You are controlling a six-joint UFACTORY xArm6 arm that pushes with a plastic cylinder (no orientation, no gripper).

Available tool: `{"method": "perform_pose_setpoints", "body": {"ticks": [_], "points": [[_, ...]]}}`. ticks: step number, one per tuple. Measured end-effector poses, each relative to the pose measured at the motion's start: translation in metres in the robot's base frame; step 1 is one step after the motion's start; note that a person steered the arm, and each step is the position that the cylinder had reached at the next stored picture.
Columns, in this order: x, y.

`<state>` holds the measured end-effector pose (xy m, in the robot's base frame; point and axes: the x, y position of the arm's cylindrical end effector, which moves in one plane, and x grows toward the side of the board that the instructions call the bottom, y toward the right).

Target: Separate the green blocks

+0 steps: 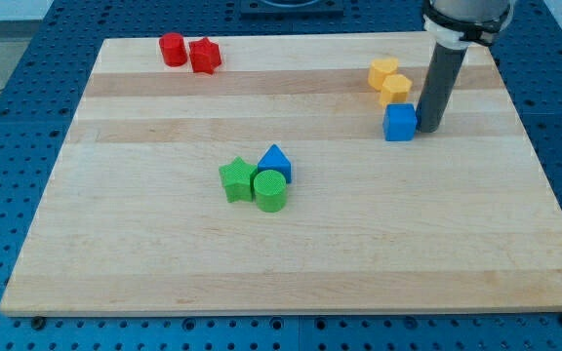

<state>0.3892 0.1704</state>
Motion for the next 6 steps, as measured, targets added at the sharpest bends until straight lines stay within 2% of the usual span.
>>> {"method": "perform_pose_setpoints", "body": {"ticks": [2, 3, 5, 6], "points": [[0.081, 0.009], [0.103, -0.035], [0.104, -0.233], [0.096, -0.261]]}}
